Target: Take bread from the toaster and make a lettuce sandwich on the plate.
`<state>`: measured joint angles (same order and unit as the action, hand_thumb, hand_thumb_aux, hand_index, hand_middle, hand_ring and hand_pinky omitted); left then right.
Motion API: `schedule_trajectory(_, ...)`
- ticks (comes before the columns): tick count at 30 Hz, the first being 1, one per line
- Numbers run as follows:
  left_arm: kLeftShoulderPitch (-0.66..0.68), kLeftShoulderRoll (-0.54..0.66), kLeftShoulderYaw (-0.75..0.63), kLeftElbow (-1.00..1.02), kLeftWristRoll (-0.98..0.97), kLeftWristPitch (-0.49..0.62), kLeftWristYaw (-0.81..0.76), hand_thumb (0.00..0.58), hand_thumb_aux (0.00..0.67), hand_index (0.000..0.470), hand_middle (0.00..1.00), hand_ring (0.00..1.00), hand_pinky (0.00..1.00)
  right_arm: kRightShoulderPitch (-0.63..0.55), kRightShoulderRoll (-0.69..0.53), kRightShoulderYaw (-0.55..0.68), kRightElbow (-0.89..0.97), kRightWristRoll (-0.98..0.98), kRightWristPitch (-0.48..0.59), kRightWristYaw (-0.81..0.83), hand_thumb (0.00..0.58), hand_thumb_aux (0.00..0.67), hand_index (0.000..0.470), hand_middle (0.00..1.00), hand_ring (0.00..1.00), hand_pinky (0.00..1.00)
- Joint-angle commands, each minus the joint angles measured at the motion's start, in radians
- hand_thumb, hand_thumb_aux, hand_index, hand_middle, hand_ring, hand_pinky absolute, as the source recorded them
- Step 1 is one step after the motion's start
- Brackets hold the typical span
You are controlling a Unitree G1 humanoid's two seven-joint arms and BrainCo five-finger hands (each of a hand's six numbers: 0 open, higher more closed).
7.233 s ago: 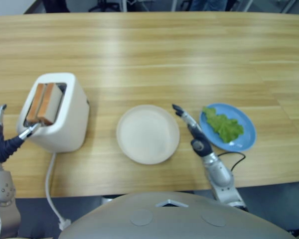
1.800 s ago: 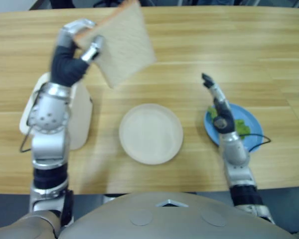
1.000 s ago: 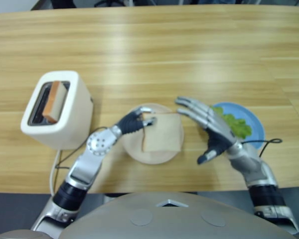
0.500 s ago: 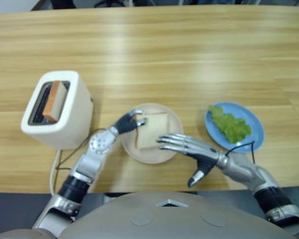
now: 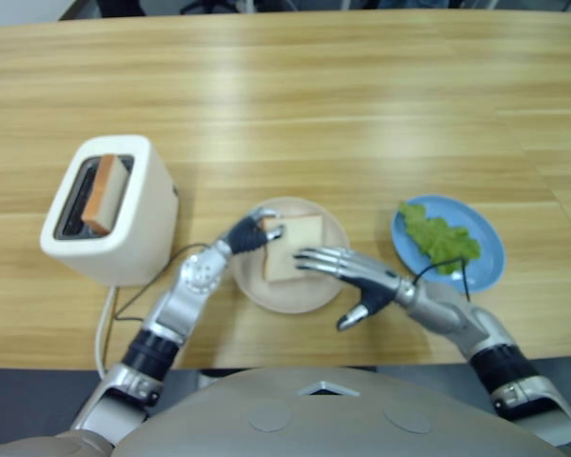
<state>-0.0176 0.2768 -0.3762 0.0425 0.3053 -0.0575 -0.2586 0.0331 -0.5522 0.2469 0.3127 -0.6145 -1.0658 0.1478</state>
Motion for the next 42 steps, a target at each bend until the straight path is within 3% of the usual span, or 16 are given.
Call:
schedule_trajectory(1, 0.009, -0.009, -0.034, 0.017, 0.028, -0.010, -0.007, 0.580, 0.670, 0.460, 1.00, 1.00, 1.00, -0.009, 0.002, 0.057, -0.007, -0.018, 0.032, 0.035, 0.000, 0.000, 0.000, 0.00, 0.00, 0.00)
schedule_trajectory(11, -0.003, 0.004, -0.061, 0.033, 0.132, -0.018, 0.017, 0.580, 0.670, 0.460, 1.00, 1.00, 1.00, -0.049, -0.027, 0.201, 0.001, 0.015, 0.135, 0.223, 0.000, 0.000, 0.000, 0.00, 0.00, 0.00)
schedule_trajectory(18, -0.030, 0.016, -0.058, 0.052, 0.247, -0.043, 0.123, 0.580, 0.670, 0.460, 1.00, 1.00, 1.00, -0.059, -0.080, 0.266, -0.032, 0.096, 0.231, 0.406, 0.000, 0.000, 0.000, 0.00, 0.00, 0.00)
schedule_trajectory(19, -0.035, 0.019, -0.056, 0.050, 0.273, -0.046, 0.150, 0.520, 0.455, 0.312, 0.73, 0.73, 0.73, -0.061, -0.088, 0.273, -0.035, 0.096, 0.236, 0.421, 0.000, 0.000, 0.000, 0.00, 0.00, 0.00)
schedule_trajectory(20, -0.040, 0.022, -0.054, 0.044, 0.298, -0.046, 0.174, 0.100, 0.060, 0.041, 0.37, 0.37, 0.37, -0.063, -0.094, 0.277, -0.038, 0.095, 0.244, 0.434, 0.000, 0.000, 0.000, 0.00, 0.00, 0.00)
schedule_trajectory(21, -0.046, 0.030, -0.051, 0.027, 0.338, -0.046, 0.212, 0.100, 0.060, 0.041, 0.37, 0.37, 0.37, -0.067, -0.099, 0.280, -0.039, 0.090, 0.251, 0.445, 0.000, 0.000, 0.000, 0.00, 0.00, 0.00)
schedule_trajectory(22, -0.051, 0.039, -0.047, 0.007, 0.376, -0.045, 0.244, 0.000, 0.000, 0.000, 0.05, 0.05, 0.05, -0.072, -0.103, 0.282, -0.039, 0.086, 0.254, 0.453, 0.000, 0.000, 0.000, 0.00, 0.00, 0.00)
schedule_trajectory(23, -0.055, 0.049, -0.045, -0.014, 0.409, -0.046, 0.270, 0.000, 0.000, 0.000, 0.00, 0.00, 0.00, -0.076, -0.104, 0.282, -0.039, 0.086, 0.259, 0.460, 0.000, 0.000, 0.000, 0.00, 0.00, 0.00)
schedule_trajectory(31, -0.019, 0.120, 0.010, -0.254, 0.609, -0.077, 0.455, 0.000, 0.000, 0.000, 0.00, 0.00, 0.00, -0.123, -0.078, 0.275, -0.060, 0.110, 0.285, 0.446, 0.000, 0.000, 0.000, 0.00, 0.00, 0.00)
schedule_trajectory(38, 0.101, 0.070, 0.069, -0.378, 0.475, -0.155, 0.489, 0.000, 0.000, 0.000, 0.00, 0.00, 0.00, -0.134, -0.058, 0.244, -0.088, 0.167, 0.293, 0.424, 0.000, 0.000, 0.000, 0.00, 0.00, 0.00)
schedule_trajectory(42, 0.171, 0.009, 0.097, -0.372, 0.280, -0.242, 0.497, 0.000, 0.000, 0.000, 0.00, 0.00, 0.00, -0.150, -0.046, 0.136, -0.178, 0.335, 0.293, 0.370, 0.000, 0.000, 0.000, 0.00, 0.00, 0.00)
